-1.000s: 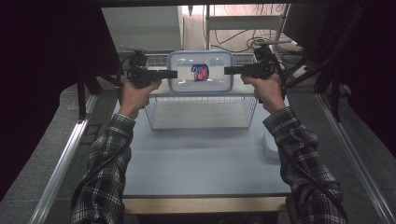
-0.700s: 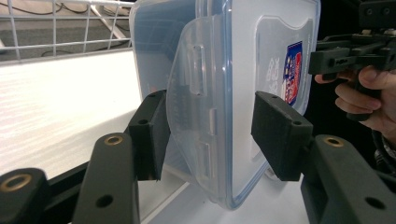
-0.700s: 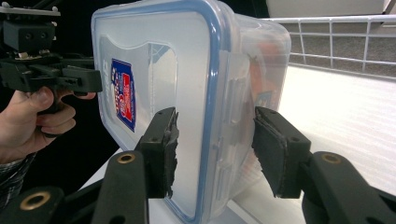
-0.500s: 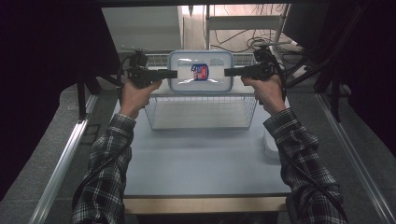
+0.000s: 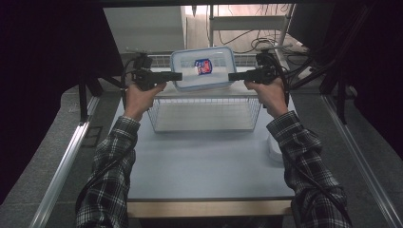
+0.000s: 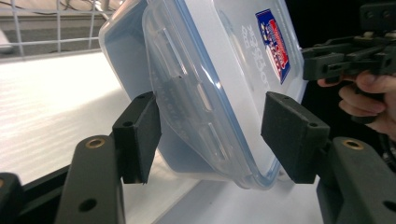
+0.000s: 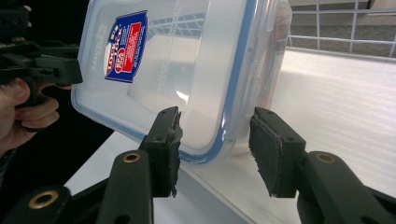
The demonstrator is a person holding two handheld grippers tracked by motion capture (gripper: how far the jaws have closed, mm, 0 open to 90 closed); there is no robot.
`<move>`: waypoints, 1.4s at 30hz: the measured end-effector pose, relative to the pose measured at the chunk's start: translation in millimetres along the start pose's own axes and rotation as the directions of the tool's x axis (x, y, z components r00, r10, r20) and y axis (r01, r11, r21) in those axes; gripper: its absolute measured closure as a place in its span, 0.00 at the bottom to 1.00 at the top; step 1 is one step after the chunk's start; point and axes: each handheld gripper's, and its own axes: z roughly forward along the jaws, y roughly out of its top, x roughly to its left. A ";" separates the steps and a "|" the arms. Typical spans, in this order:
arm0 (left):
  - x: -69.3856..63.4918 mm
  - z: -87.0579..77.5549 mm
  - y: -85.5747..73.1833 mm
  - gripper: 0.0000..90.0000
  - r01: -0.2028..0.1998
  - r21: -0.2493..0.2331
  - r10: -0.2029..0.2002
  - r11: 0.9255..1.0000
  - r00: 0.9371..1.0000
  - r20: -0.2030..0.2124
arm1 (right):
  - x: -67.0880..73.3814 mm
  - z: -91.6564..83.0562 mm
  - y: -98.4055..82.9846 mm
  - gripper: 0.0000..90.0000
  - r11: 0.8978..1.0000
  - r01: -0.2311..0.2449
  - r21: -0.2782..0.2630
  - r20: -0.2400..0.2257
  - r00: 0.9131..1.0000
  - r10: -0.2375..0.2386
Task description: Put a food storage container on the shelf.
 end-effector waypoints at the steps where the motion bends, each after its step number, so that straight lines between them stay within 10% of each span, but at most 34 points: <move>1: -1.3 0.2 0.9 0.39 -0.006 0.004 0.006 1.000 1.000 -0.017 | 0.8 0.1 0.0 0.59 1.000 0.001 -0.001 0.005 1.000 -0.001; 5: -2.3 0.7 1.4 0.33 -0.028 0.010 0.029 1.000 0.994 -0.101 | 7.4 1.8 3.1 0.58 1.000 0.006 -0.013 0.040 0.999 -0.006; 12: 2.6 2.1 -1.1 0.41 0.013 -0.019 -0.013 1.000 0.999 -0.045 | 7.7 4.4 6.9 0.57 1.000 -0.003 -0.023 0.060 0.998 0.004; 29: 4.1 2.7 6.0 0.46 0.033 -0.053 -0.038 0.998 0.995 -0.092 | 14.0 6.8 14.2 0.64 0.999 0.017 -0.050 0.111 0.994 -0.012; 42: -13.1 -13.7 -11.8 0.23 -0.120 -0.097 0.109 0.988 0.988 -0.109 | 15.2 -7.2 2.0 0.45 0.990 0.107 -0.092 0.056 0.993 -0.103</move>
